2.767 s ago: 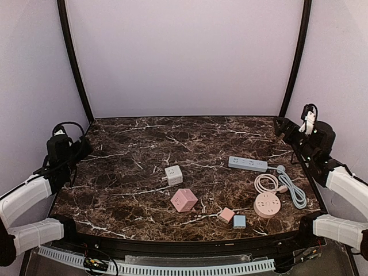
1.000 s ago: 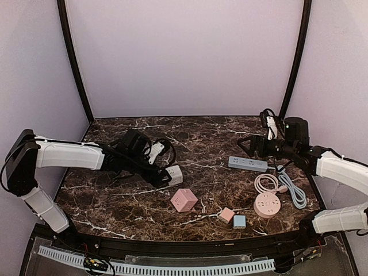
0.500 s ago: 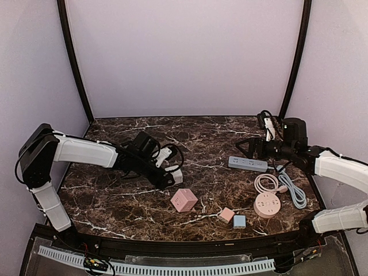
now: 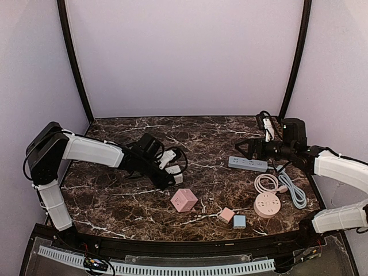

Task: Insert the plug

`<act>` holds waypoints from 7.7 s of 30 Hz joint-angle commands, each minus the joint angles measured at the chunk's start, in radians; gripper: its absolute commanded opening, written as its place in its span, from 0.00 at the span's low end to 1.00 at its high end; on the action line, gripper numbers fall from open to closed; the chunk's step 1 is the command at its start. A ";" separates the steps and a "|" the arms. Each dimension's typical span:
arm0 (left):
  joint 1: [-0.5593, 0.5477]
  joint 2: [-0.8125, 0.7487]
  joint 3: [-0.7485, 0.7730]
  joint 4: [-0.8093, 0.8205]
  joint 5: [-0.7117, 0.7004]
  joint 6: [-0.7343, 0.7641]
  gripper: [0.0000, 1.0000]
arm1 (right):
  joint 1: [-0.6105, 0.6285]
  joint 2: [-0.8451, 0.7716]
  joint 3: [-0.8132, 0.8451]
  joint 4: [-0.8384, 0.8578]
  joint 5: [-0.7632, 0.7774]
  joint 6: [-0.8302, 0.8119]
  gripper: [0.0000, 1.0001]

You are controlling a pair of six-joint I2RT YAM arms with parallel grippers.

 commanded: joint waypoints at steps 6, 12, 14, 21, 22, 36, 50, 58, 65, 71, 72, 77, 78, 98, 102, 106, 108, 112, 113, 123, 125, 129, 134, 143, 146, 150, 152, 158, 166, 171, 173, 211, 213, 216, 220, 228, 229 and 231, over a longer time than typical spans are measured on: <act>-0.005 0.002 0.037 0.004 0.016 0.052 0.70 | 0.006 0.007 0.030 -0.012 -0.008 -0.020 0.99; -0.004 -0.002 0.049 0.015 -0.030 0.017 0.52 | 0.007 0.014 0.033 -0.013 -0.010 -0.020 0.99; -0.007 0.002 0.059 0.025 -0.059 -0.015 0.51 | 0.006 0.016 0.033 -0.013 -0.008 -0.019 0.99; -0.021 0.036 0.123 0.046 -0.288 -0.264 0.50 | 0.005 0.018 0.035 -0.013 0.008 -0.012 0.99; -0.023 0.043 0.131 0.043 -0.314 -0.289 0.50 | 0.006 0.019 0.034 -0.013 0.011 -0.012 0.99; -0.055 0.080 0.189 -0.080 -0.502 -0.606 0.56 | 0.006 0.016 0.034 -0.018 0.025 -0.006 0.99; -0.062 0.114 0.203 -0.114 -0.499 -0.646 0.71 | 0.007 0.005 0.026 -0.027 0.035 -0.002 0.98; -0.074 0.068 0.175 -0.116 -0.470 -0.546 0.82 | 0.008 0.001 0.021 -0.028 0.038 -0.005 0.99; -0.074 0.043 0.138 -0.090 -0.439 -0.397 0.78 | 0.007 0.017 0.025 -0.025 0.044 -0.022 0.99; -0.074 0.044 0.127 -0.056 -0.417 -0.335 0.58 | 0.006 0.013 0.019 -0.013 0.047 -0.028 0.99; -0.073 0.043 0.127 -0.054 -0.410 -0.326 0.53 | 0.006 0.014 0.019 -0.012 0.051 -0.024 0.99; -0.072 0.026 0.127 -0.050 -0.377 -0.303 0.39 | 0.006 0.008 0.020 0.002 0.086 0.003 0.99; -0.073 0.021 0.127 -0.048 -0.370 -0.295 0.38 | 0.008 0.000 0.016 0.010 0.095 0.008 0.99; -0.074 0.023 0.190 -0.063 -0.380 -0.400 0.90 | 0.007 -0.021 0.002 0.036 0.015 -0.009 0.99; -0.084 0.078 0.218 -0.040 -0.457 -0.488 0.98 | 0.008 -0.035 -0.007 0.035 0.028 -0.004 0.98; -0.093 0.129 0.242 -0.024 -0.504 -0.530 0.99 | 0.008 -0.039 -0.011 0.027 0.036 -0.003 0.99; -0.100 0.144 0.253 -0.012 -0.535 -0.535 0.99 | 0.008 -0.041 -0.016 0.027 0.045 -0.006 0.99; -0.107 0.166 0.274 0.000 -0.568 -0.539 0.98 | 0.008 -0.040 -0.012 0.024 0.049 -0.007 0.99; -0.107 0.171 0.274 0.005 -0.573 -0.539 0.97 | 0.008 -0.041 -0.012 0.023 0.048 -0.007 0.99; -0.111 0.186 0.259 0.050 -0.593 -0.513 0.91 | 0.007 -0.039 -0.009 0.025 0.046 -0.010 0.99; -0.111 0.186 0.259 0.054 -0.597 -0.508 0.90 | 0.008 -0.035 -0.009 0.024 0.050 -0.010 0.99; -0.112 0.192 0.265 0.060 -0.600 -0.497 0.88 | 0.008 -0.038 -0.012 0.022 0.056 -0.010 0.99; -0.112 0.208 0.283 0.046 -0.605 -0.500 0.84 | 0.007 -0.053 -0.019 0.021 0.062 -0.009 0.99; -0.112 0.232 0.311 0.046 -0.595 -0.527 0.92 | 0.008 -0.054 -0.021 0.021 0.050 -0.003 0.99; -0.112 0.241 0.325 0.047 -0.619 -0.543 0.92 | 0.007 -0.059 -0.025 0.021 0.052 -0.002 0.99; -0.113 0.257 0.343 0.034 -0.671 -0.578 0.86 | 0.008 -0.066 -0.027 0.017 0.060 0.001 0.99; -0.113 0.267 0.357 0.024 -0.690 -0.595 0.82 | 0.008 -0.068 -0.028 0.015 0.059 0.001 0.99; -0.112 0.291 0.390 0.010 -0.678 -0.588 0.66 | 0.008 -0.079 -0.031 0.015 0.062 0.004 0.99; -0.112 0.212 0.332 0.027 -0.590 -0.501 0.53 | 0.008 -0.083 -0.033 0.014 0.051 -0.003 0.99; -0.107 0.132 0.296 0.007 -0.434 -0.410 0.53 | 0.008 -0.089 -0.033 0.029 0.063 -0.052 0.99; -0.105 0.101 0.281 0.011 -0.357 -0.372 0.53 | 0.008 -0.083 -0.025 0.034 0.040 -0.081 0.99; 0.006 -0.175 0.330 -0.041 0.707 -0.401 0.56 | 0.222 0.138 -0.059 0.607 -0.487 -1.163 0.99; 0.007 -0.174 0.328 -0.033 0.729 -0.414 0.57 | 0.223 0.154 -0.032 0.573 -0.500 -1.186 0.98; 0.007 -0.174 0.326 -0.030 0.750 -0.424 0.57 | 0.225 0.177 0.012 0.504 -0.517 -1.221 0.97; 0.005 -0.170 0.327 -0.027 0.769 -0.432 0.57 | 0.226 0.208 0.063 0.417 -0.537 -1.263 0.95; 0.005 -0.159 0.336 -0.009 0.811 -0.445 0.57 | 0.232 0.270 0.133 0.323 -0.574 -1.304 0.89; 0.006 -0.154 0.340 -0.008 0.815 -0.446 0.57 | 0.236 0.277 0.142 0.311 -0.583 -1.311 0.88; 0.006 -0.143 0.346 -0.008 0.825 -0.447 0.57 | 0.241 0.293 0.157 0.294 -0.599 -1.321 0.84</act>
